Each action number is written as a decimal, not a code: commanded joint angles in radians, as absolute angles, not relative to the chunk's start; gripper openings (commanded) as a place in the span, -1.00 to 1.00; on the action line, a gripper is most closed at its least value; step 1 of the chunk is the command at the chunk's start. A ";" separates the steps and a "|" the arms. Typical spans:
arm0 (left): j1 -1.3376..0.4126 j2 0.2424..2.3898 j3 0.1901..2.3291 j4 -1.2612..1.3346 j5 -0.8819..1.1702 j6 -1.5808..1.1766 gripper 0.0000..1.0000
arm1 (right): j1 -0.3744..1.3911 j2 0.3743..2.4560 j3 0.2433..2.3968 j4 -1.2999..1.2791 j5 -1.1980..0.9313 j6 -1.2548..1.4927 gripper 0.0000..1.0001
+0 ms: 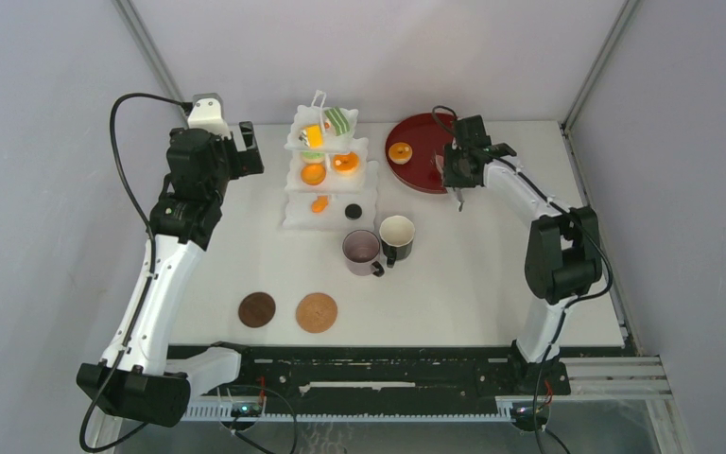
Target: Serve the afternoon tea
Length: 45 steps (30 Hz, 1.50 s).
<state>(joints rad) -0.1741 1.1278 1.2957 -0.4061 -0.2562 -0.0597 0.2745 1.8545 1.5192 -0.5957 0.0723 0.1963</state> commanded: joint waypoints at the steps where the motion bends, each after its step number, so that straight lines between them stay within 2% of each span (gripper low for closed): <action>1: -0.173 1.115 1.306 -0.374 -0.260 -0.038 0.99 | 0.273 1.751 1.539 -0.542 0.063 0.218 -0.44; 10: -0.172 1.111 1.302 -0.375 -0.260 -0.040 0.99 | 0.312 1.740 1.577 -0.550 0.007 0.217 -0.45; 31: -0.173 1.102 1.293 -0.374 -0.270 -0.034 0.99 | 0.518 1.936 1.753 -0.601 -0.067 0.196 -0.45; 35: -0.173 1.101 1.291 -0.374 -0.274 -0.031 1.00 | 0.533 1.987 1.790 -0.621 -0.083 0.195 -0.40; 39: -0.173 1.095 1.290 -0.374 -0.277 -0.028 1.00 | 0.540 2.011 1.802 -0.624 -0.091 0.196 -0.19; 45: -0.173 1.095 1.290 -0.374 -0.277 -0.027 0.99 | 0.543 2.015 1.807 -0.629 -0.089 0.193 -0.07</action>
